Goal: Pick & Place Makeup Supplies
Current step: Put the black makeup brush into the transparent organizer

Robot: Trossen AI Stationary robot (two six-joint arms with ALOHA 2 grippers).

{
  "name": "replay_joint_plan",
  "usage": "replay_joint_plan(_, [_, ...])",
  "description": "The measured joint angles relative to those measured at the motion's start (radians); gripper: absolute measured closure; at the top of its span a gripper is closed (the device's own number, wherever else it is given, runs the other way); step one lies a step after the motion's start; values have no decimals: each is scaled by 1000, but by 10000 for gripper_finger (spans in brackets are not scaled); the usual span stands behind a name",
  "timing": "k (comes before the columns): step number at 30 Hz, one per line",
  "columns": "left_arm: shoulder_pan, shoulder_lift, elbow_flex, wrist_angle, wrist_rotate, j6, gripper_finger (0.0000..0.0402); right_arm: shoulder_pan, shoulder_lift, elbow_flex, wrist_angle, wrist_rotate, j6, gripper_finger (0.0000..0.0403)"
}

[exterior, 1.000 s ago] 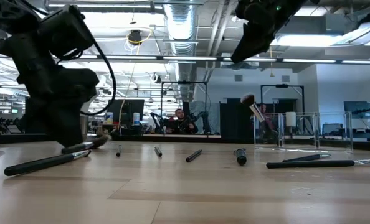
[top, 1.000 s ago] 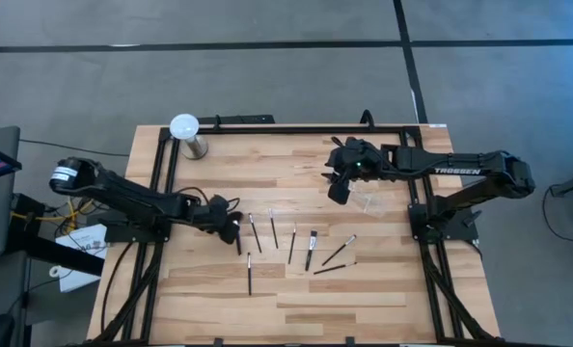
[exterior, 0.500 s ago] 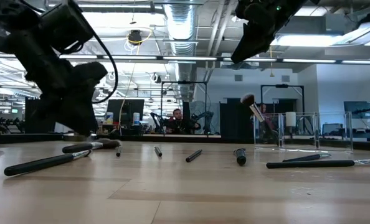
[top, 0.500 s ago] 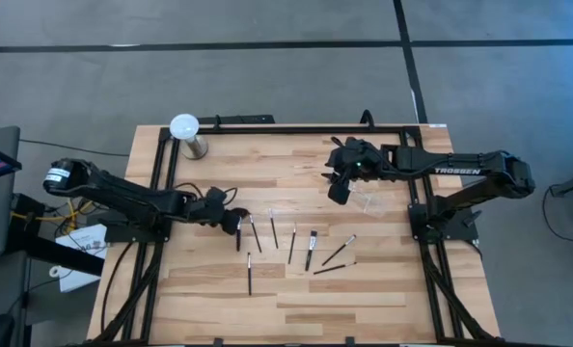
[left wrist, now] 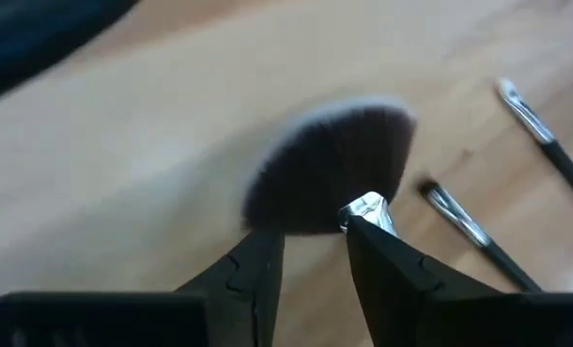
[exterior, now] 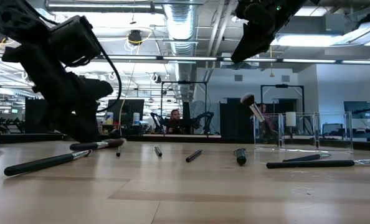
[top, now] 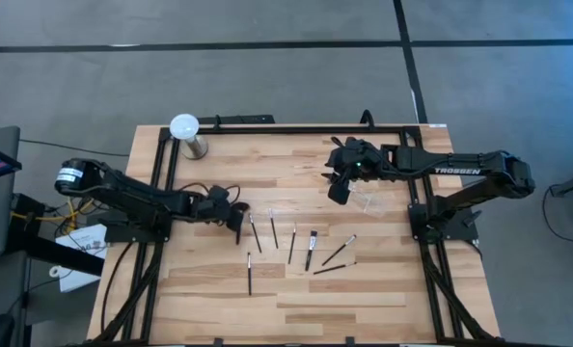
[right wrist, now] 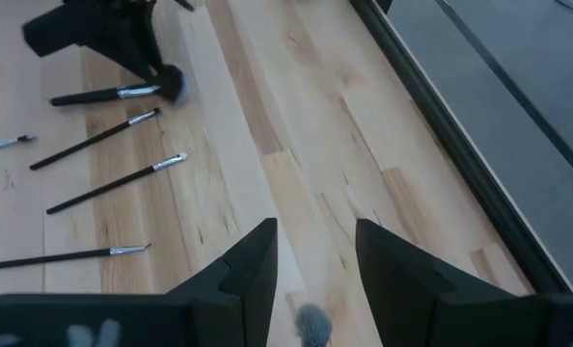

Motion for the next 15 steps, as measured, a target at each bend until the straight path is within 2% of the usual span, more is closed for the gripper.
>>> replay_joint_plan(6, [118, -29, -2, 22, -15, 191, 284, 0, 0, 0, 0, 0, 0, 270])
replay_joint_plan(12, [155, -110, -1, 78, -27, 438, 284, 0, 0, 0, 0, 0, -1, 269])
replay_joint_plan(15, [157, -166, -1, 96, -32, 407, 284, 0, 0, 0, 0, 0, -1, 271])
